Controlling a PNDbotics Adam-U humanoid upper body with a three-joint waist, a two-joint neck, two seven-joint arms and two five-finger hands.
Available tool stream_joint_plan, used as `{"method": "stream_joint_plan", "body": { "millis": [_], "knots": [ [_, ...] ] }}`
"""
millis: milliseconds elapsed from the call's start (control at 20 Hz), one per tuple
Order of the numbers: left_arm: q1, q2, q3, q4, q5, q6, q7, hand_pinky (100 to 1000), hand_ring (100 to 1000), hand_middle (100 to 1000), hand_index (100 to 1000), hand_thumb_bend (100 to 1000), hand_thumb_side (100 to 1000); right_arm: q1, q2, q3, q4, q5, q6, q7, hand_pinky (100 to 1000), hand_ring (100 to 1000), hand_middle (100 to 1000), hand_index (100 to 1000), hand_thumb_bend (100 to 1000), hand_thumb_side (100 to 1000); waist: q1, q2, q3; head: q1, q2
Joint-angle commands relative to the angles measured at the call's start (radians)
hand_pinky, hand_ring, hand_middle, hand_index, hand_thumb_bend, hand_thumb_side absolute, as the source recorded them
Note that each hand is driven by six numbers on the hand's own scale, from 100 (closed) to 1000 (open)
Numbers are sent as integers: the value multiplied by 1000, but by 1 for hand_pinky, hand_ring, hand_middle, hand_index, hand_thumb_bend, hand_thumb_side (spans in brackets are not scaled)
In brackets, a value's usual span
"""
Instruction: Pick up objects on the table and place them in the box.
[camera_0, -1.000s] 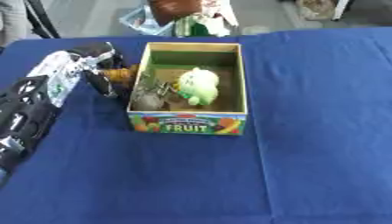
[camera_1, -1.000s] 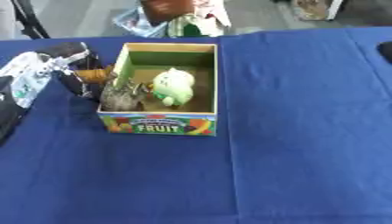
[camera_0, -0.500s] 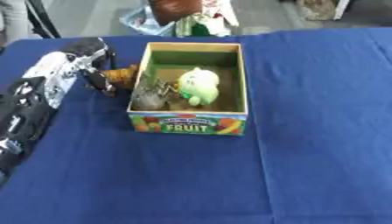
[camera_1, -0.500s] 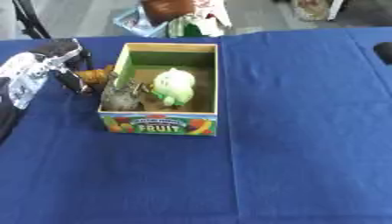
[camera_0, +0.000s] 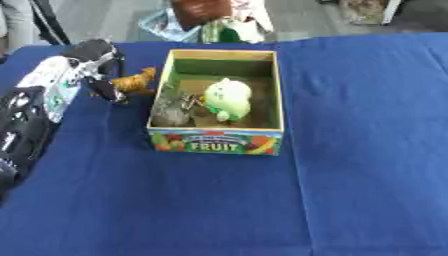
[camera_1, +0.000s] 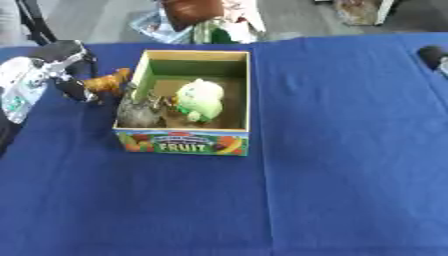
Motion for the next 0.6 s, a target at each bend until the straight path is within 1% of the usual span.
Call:
{"method": "stream_joint_plan", "body": {
  "millis": [50,200,500,550,600],
  "knots": [
    [-17,37,12,-19,-13,2,20,356,219,151,368,358,100,-16,-16,-5,-5,2,-5,3,589,704,719,853,559,283,-4,-20,1,-3,3],
    [-17,32,8,-17,-18,-5,39,342,197,124,340,332,100,-16,-14,-4,-4,1,-5,5,590,704,719,853,559,283,-6,-19,1,-2,4],
    [-18,29,7,-11,-21,-12,51,342,197,124,340,332,100,-16,-14,-4,-4,1,-6,6,590,704,719,853,559,283,-7,-19,1,-2,4],
    [-20,30,10,-14,-20,-11,53,294,148,100,277,313,111,-16,-13,-4,-4,1,-6,6,591,704,719,854,558,282,-7,-19,2,-2,5],
    [-21,32,16,-29,-20,-6,63,281,133,100,261,315,116,-16,-13,-4,-4,0,-6,7,591,705,719,854,558,282,-7,-18,3,-4,5]
  ]
}}
